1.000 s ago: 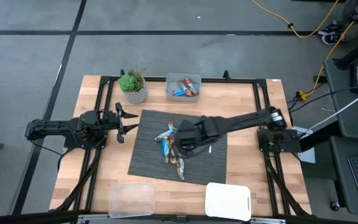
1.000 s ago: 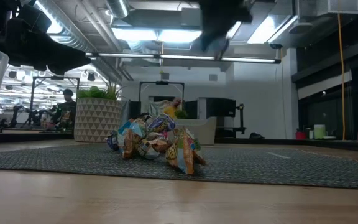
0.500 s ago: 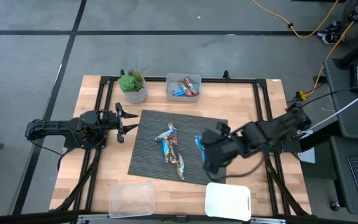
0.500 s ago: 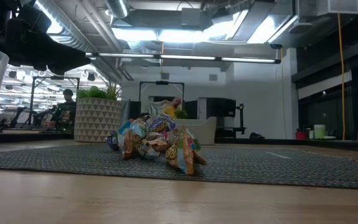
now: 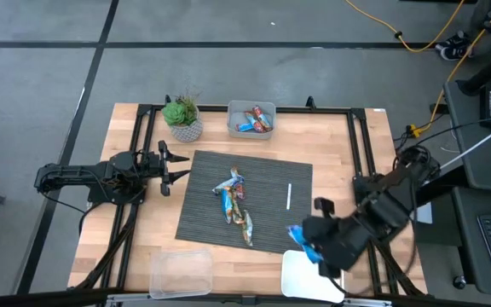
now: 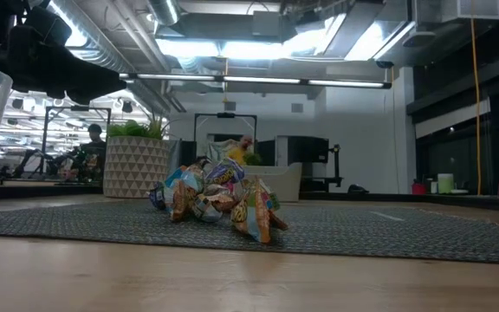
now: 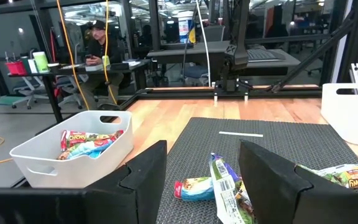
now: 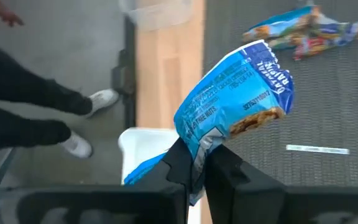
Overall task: Pick and place Granola Bars by type
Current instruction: Put the blue granola bar into the white bin
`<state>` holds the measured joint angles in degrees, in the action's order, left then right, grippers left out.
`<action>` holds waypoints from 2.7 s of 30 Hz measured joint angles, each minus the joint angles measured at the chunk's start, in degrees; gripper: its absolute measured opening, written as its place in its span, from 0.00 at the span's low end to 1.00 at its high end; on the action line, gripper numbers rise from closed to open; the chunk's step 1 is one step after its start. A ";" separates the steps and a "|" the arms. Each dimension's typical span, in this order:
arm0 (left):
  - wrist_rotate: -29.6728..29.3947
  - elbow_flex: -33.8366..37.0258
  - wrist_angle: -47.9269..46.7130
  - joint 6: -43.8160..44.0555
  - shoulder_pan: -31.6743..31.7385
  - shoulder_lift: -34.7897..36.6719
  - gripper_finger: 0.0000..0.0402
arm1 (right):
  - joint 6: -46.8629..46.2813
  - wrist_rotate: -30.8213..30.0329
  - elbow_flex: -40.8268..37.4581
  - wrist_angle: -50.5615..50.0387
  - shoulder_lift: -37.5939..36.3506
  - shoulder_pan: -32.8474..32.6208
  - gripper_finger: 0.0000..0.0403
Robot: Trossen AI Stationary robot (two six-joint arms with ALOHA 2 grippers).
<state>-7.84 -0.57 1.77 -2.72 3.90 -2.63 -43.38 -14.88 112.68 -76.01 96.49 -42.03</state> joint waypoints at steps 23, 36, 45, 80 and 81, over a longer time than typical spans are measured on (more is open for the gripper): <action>0.00 -0.01 -0.01 0.00 0.00 0.00 0.47 | -6.96 4.42 -4.19 5.10 8.05 -9.55 0.08; 0.00 0.00 -0.01 0.00 0.00 0.00 0.48 | -9.07 10.49 -27.46 24.35 8.87 -11.08 0.05; 0.00 -0.01 0.01 0.00 0.00 0.00 0.47 | -13.15 11.14 -34.30 30.76 8.87 -9.84 0.09; 0.00 -0.01 -0.01 0.00 0.00 0.00 0.48 | -6.51 14.29 -28.98 27.99 6.75 -0.89 0.31; 0.00 -0.01 0.01 0.00 0.00 0.01 0.48 | -4.48 13.40 -27.74 27.89 6.75 0.39 0.31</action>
<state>-7.84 -0.58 1.78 -2.72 3.90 -2.62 -47.86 -1.48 84.94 -48.12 103.24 -41.64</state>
